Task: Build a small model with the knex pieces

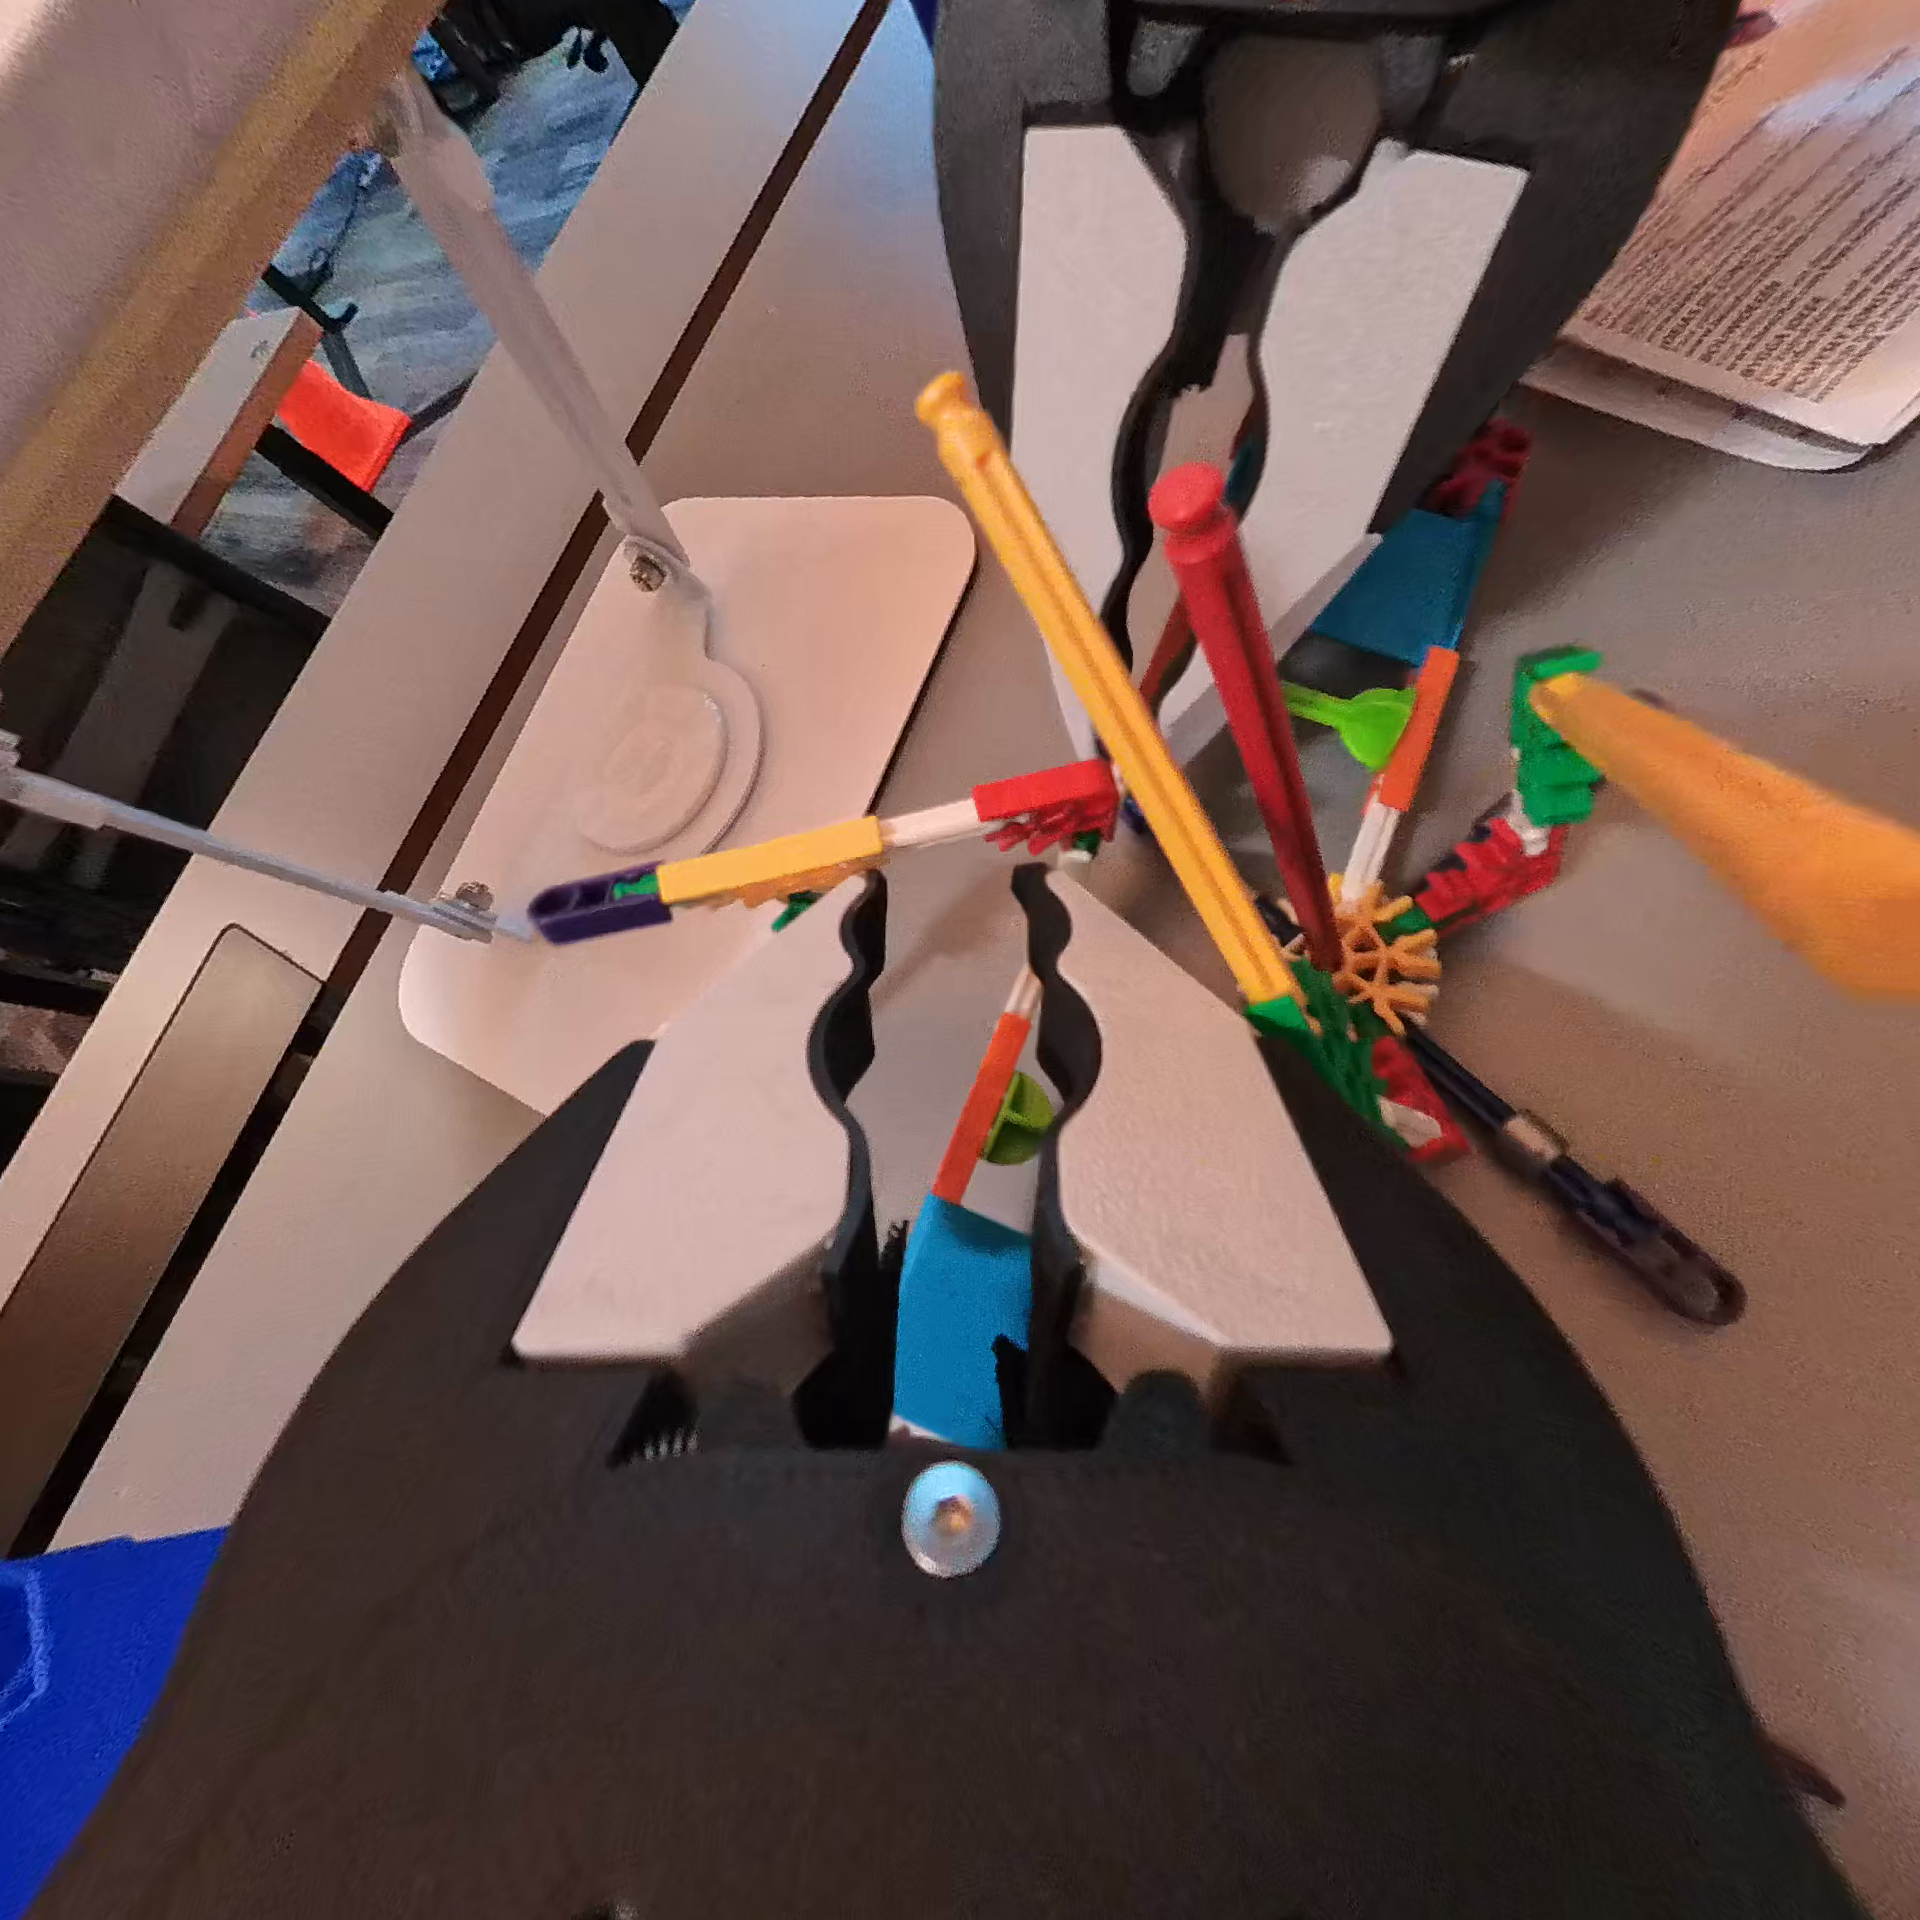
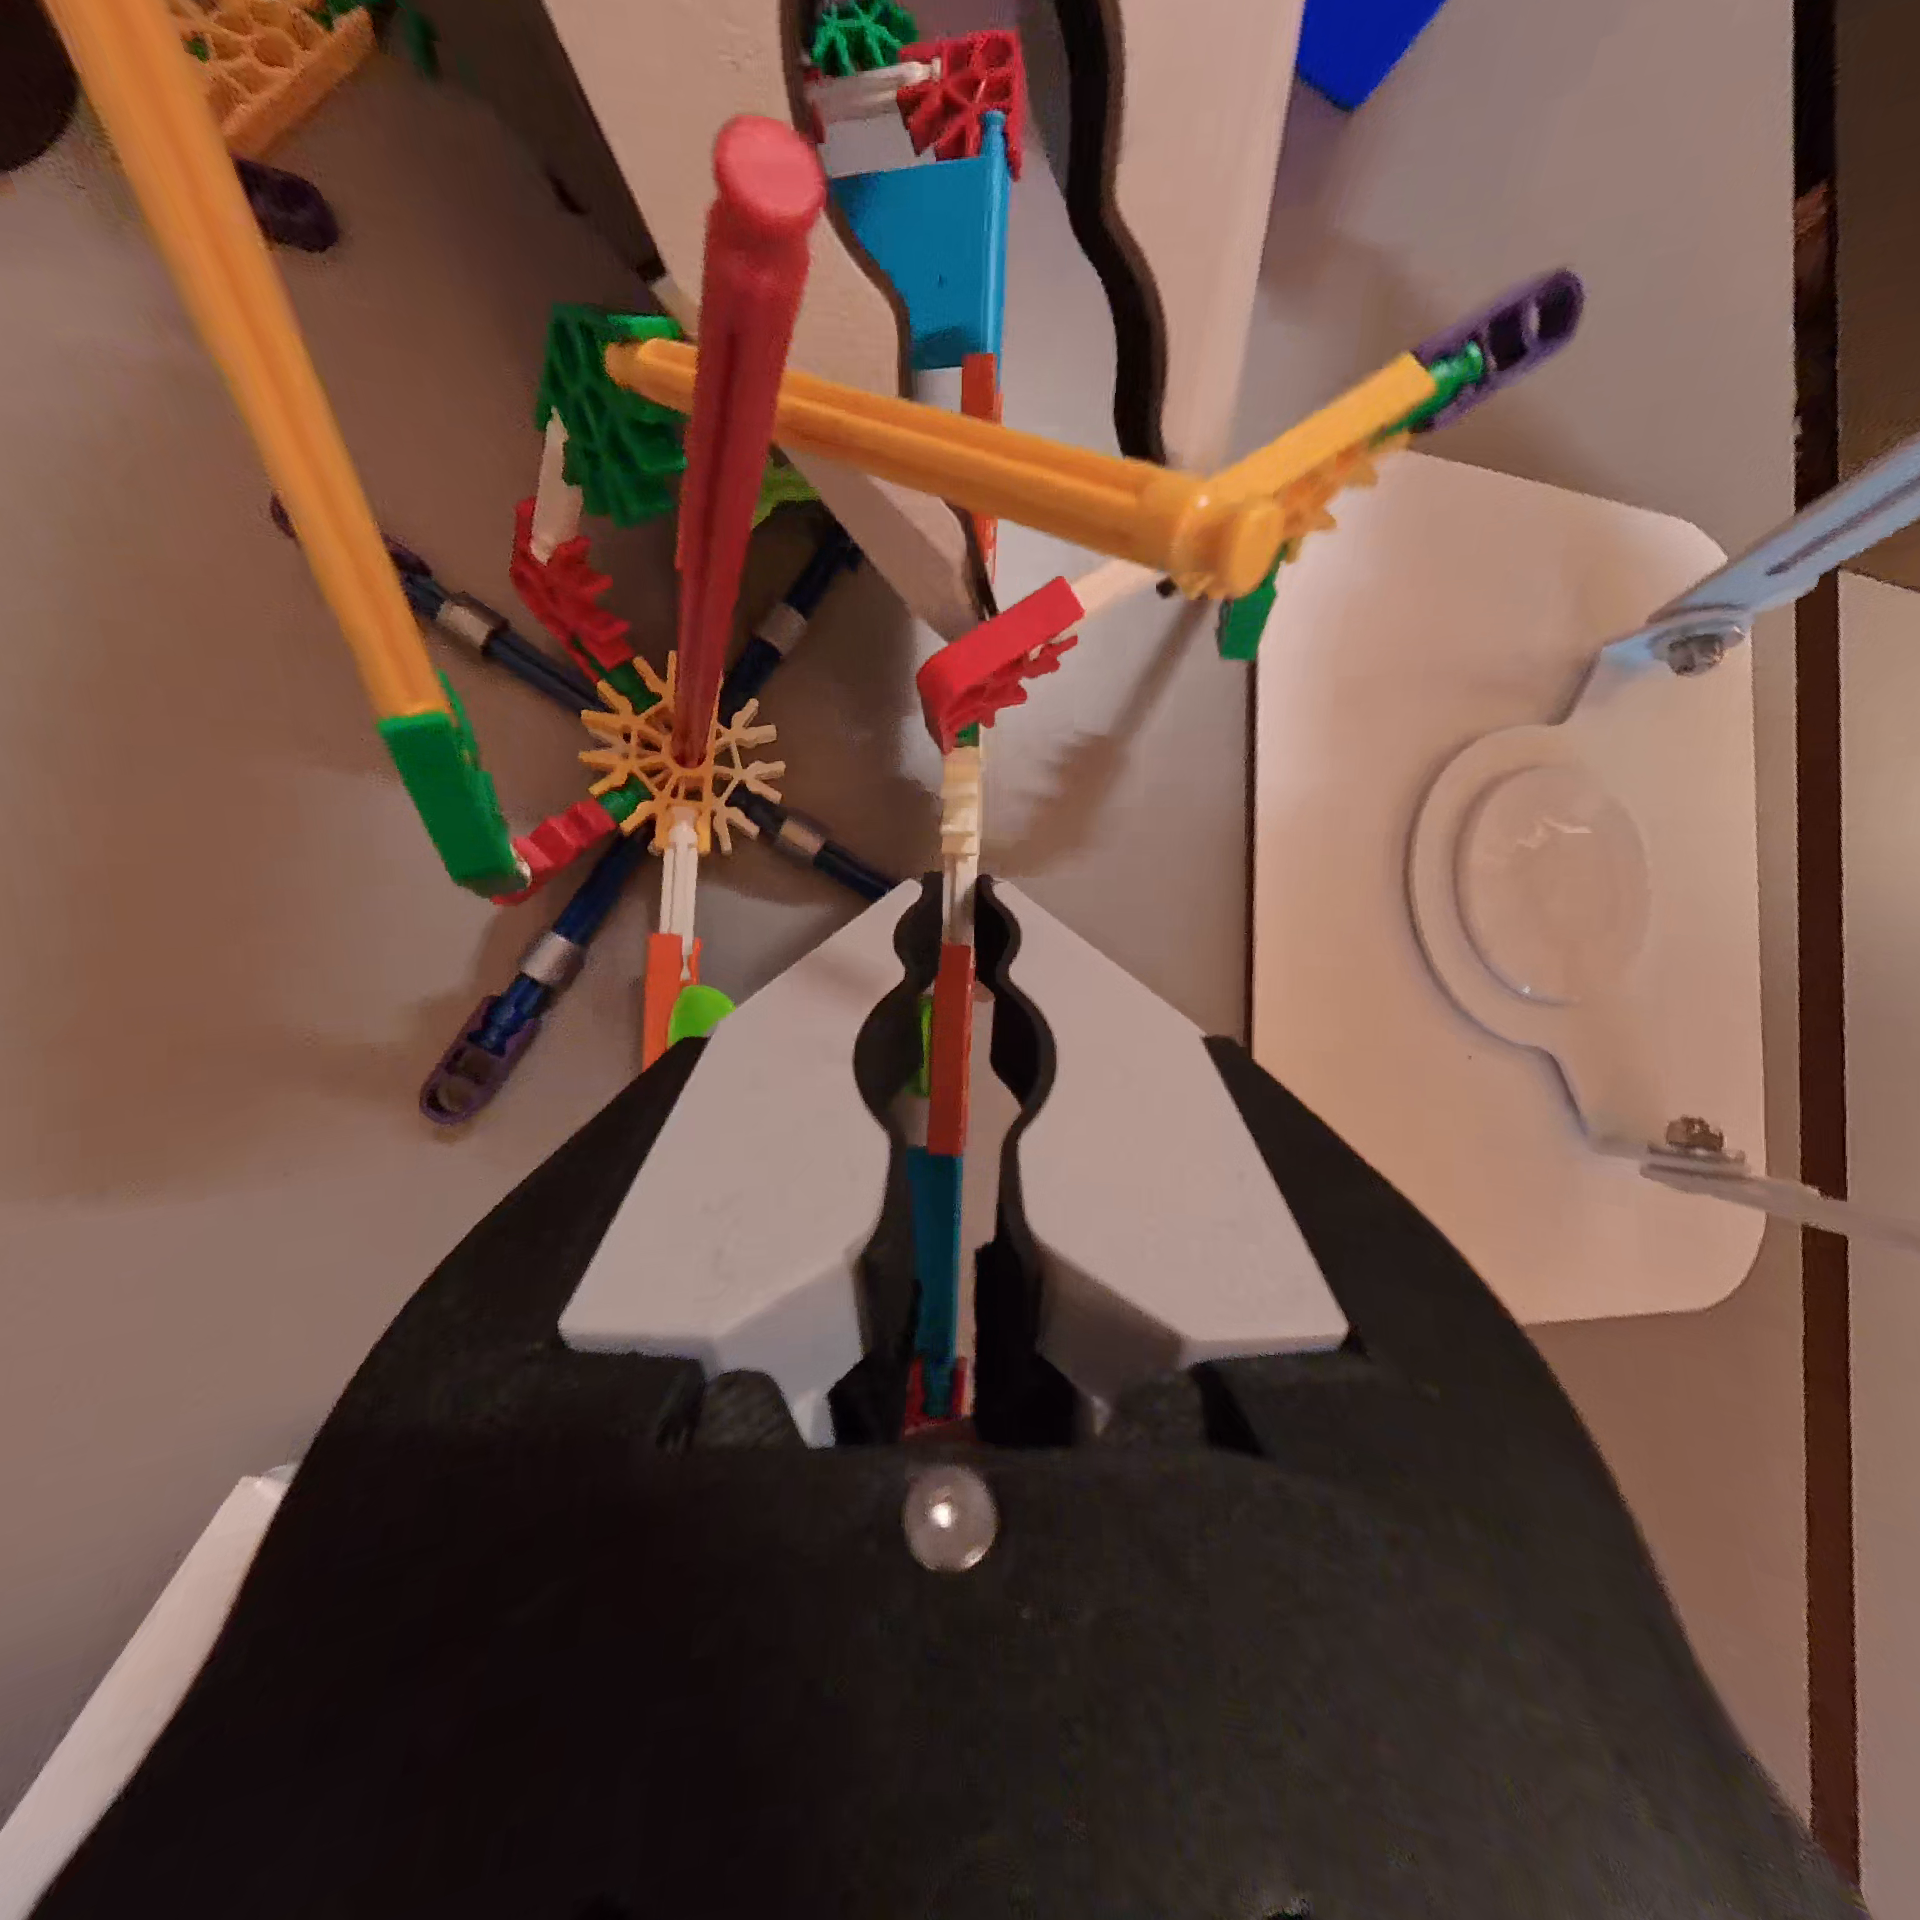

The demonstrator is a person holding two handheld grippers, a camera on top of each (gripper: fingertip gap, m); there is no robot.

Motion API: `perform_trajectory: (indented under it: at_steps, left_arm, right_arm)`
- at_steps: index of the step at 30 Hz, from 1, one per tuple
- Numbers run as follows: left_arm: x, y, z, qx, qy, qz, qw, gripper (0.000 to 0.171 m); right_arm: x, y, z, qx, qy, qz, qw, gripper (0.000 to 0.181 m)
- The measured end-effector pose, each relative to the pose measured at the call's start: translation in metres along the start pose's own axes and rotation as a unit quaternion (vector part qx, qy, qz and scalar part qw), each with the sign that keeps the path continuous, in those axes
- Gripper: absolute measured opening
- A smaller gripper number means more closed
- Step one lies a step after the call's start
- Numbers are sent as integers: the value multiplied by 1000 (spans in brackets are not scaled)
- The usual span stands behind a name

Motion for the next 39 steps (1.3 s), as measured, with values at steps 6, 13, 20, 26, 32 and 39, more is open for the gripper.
perform_trajectory:
  at_steps: [6, 13, 20, 26, 32, 39]
  left_arm:
    - [-2, 0, -2, 4, -6, 22, 1000, 27]
    - [3, -1, -7, 19, 16, 52, 998, 27]
    - [15, 0, -25, 37, 66, 43, 996, 42]
    - [33, -9, -26, 58, 123, 43, 990, 33]
    - [45, -8, -12, 51, 151, 37, 987, 5]
    - [39, 4, -15, 32, 130, 4, 991, 6]
  right_arm:
    - [-8, 3, 4, -4, -5, -18, 1000, 3]
    - [-17, 6, 7, -7, -11, -30, 999, 3]
    - [-15, 0, 2, 9, -4, -13, 1000, 15]
    - [-3, -4, -11, 9, 6, 15, 1000, 25]
    - [0, -3, -21, 9, 6, 20, 1000, 24]
    - [-27, -4, -50, 6, -78, 28, 997, 27]
Point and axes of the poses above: each gripper's, where its closed fingertips meet, z out along the fingers, x out of its underside, y = z × x across the jaws, the point moved 4 cm from there along -z, back along the fingers, and after that the axes turned 15 degrees about -z, right-handed, at the moved point
